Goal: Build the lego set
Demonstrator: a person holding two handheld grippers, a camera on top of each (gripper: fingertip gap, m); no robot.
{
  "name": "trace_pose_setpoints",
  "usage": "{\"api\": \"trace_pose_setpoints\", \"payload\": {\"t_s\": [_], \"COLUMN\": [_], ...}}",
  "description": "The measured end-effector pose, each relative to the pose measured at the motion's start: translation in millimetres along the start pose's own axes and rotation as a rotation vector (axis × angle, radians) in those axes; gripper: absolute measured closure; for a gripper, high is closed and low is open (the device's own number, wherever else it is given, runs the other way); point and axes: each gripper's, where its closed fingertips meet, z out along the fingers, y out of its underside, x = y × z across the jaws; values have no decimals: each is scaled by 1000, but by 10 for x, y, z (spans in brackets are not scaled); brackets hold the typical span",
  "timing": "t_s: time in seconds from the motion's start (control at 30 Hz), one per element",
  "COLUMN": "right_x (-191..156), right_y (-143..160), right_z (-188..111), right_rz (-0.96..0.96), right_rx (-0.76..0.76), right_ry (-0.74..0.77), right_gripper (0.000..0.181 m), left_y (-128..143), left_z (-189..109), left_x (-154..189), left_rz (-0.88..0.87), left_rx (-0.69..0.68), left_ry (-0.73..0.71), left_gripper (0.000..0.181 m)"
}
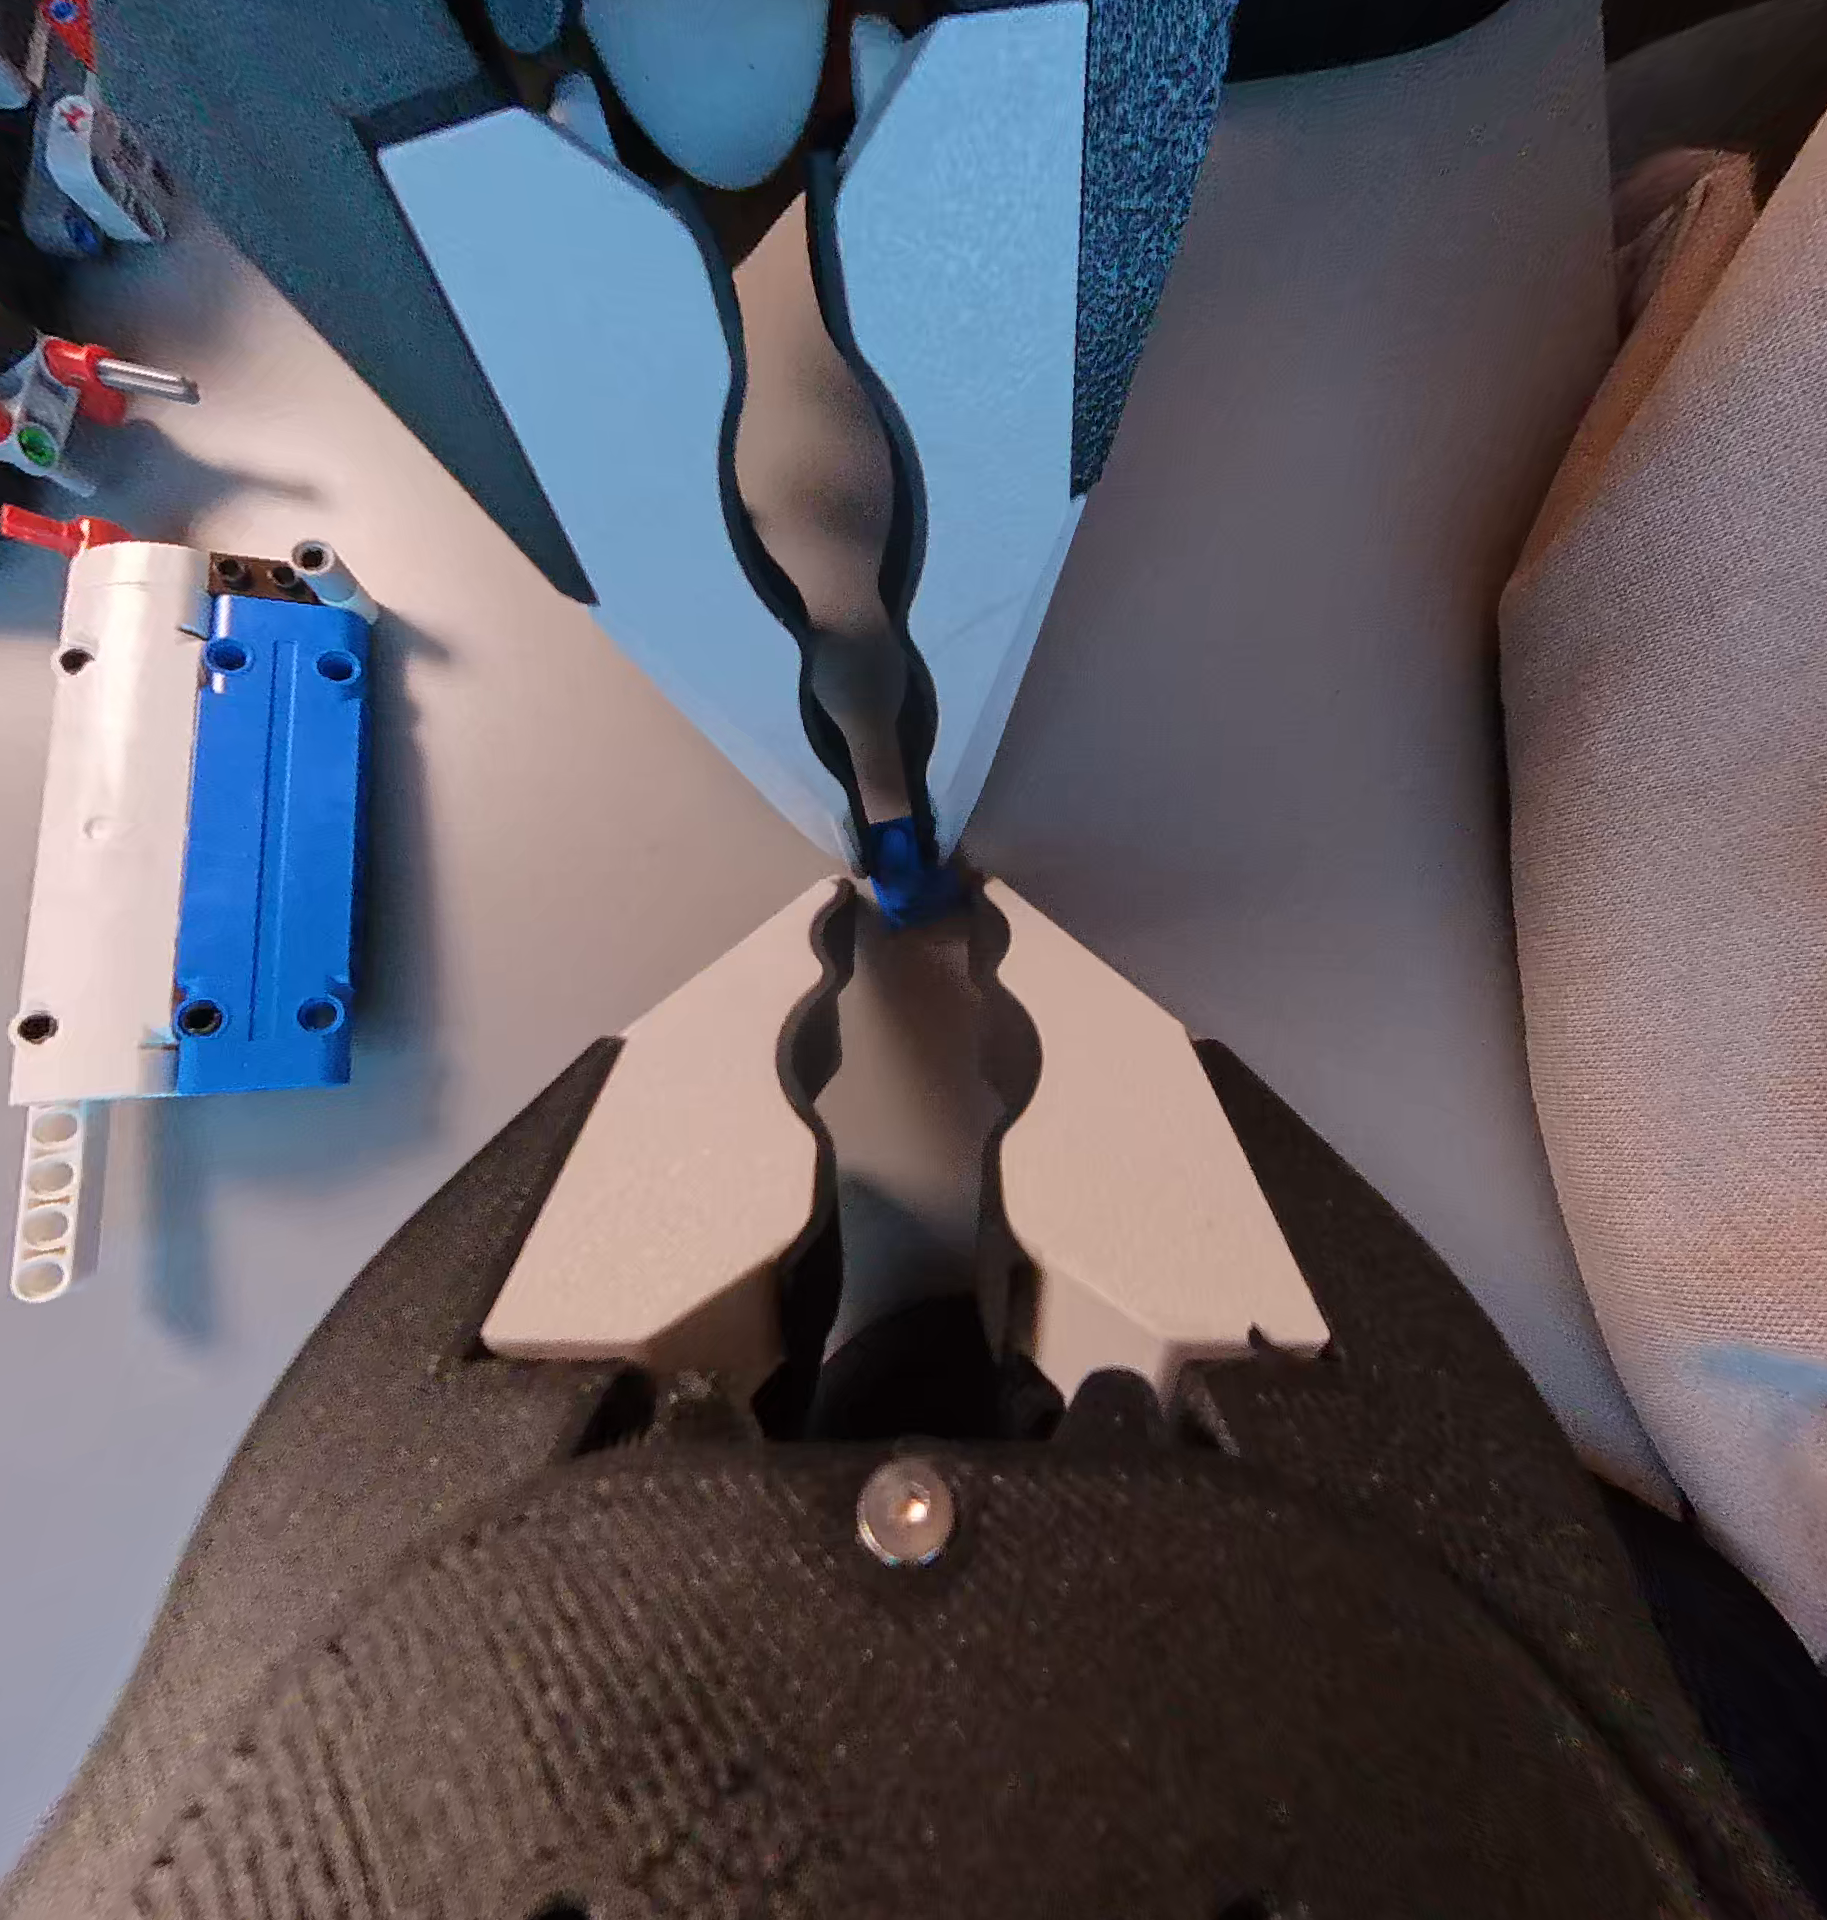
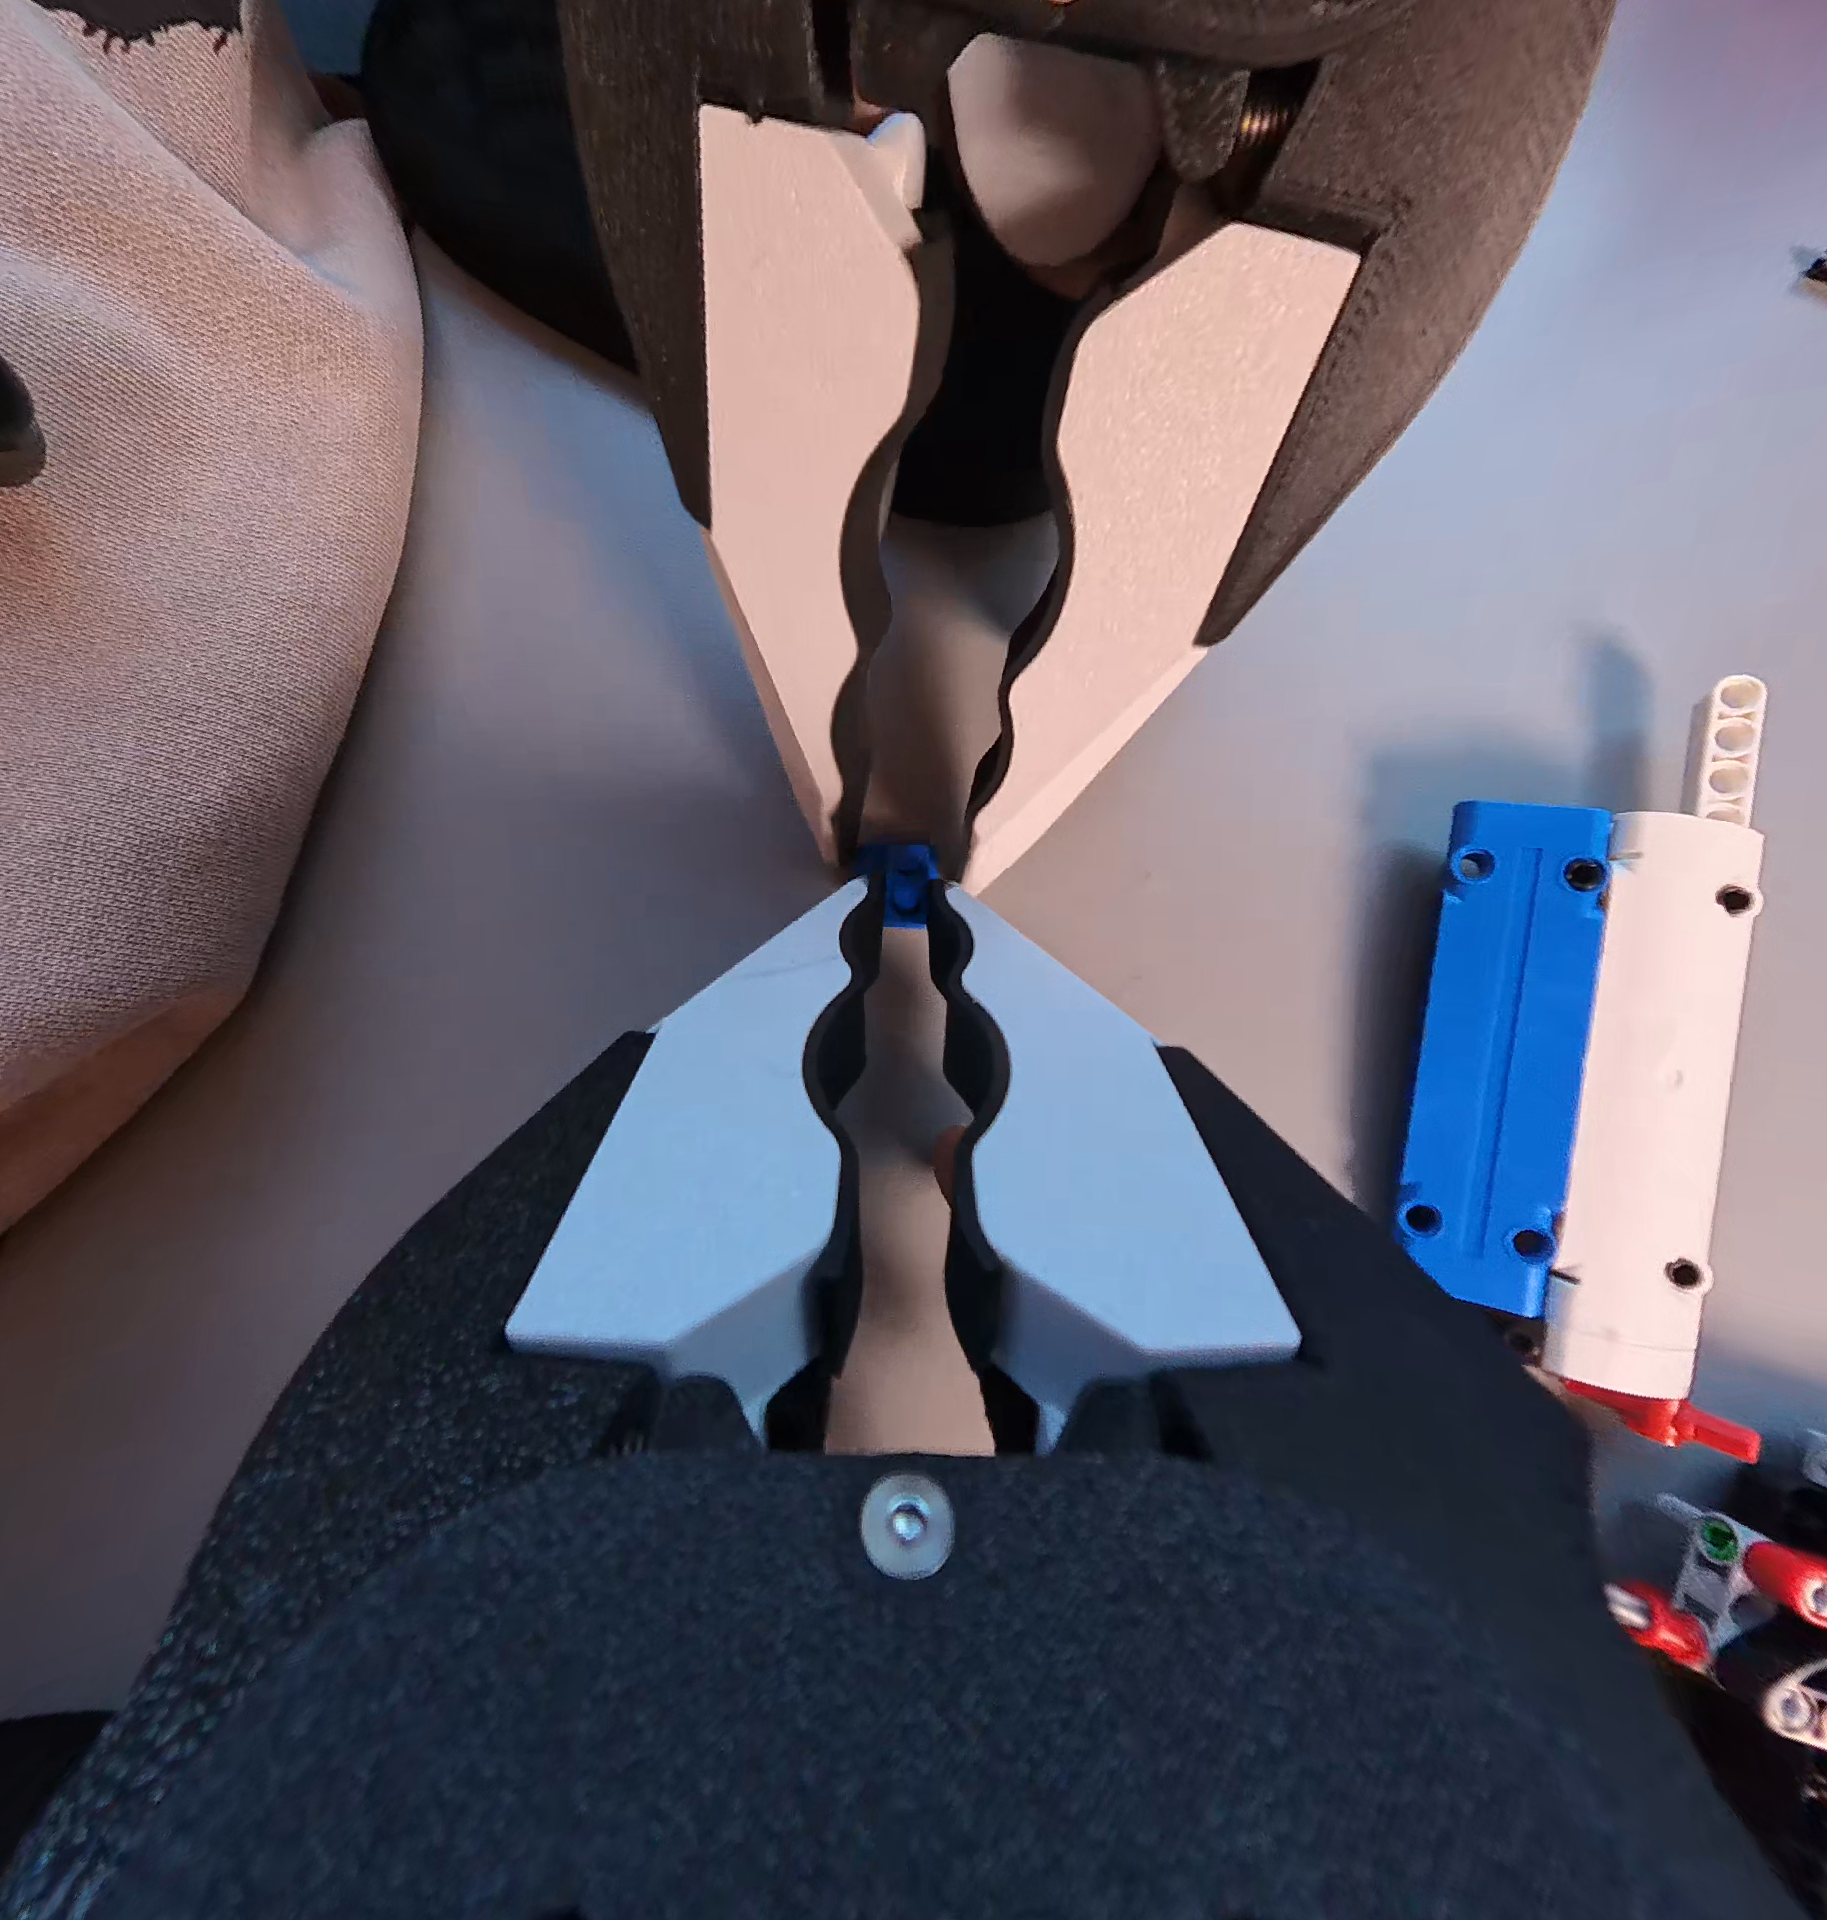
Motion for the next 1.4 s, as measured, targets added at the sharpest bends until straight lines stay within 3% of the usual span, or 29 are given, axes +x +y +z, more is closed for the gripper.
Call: {"api": "trace_pose_setpoints", "payload": {"t_s": [0.17, 0.37, 0.57, 1.4], "right_x": [-5, 44, 106, 116], "right_y": [2, 2, -16, -31], "right_z": [-41, -100, -59, -37], "right_rz": [3, 28, 55, 28], "right_rx": [7, 30, 40, -2], "right_ry": [16, 59, 84, 54], "right_gripper": [175, 175, 175, 176], "left_y": [3, -11, 30, 35], "left_z": [-6, -25, -153, -37], "left_x": [-20, -83, -150, -94], "left_rz": [67, 129, 98, 14], "left_rx": [22, 71, 91, 59], "left_ry": [39, 64, 21, 10], "left_gripper": [167, 161, 160, 155]}}
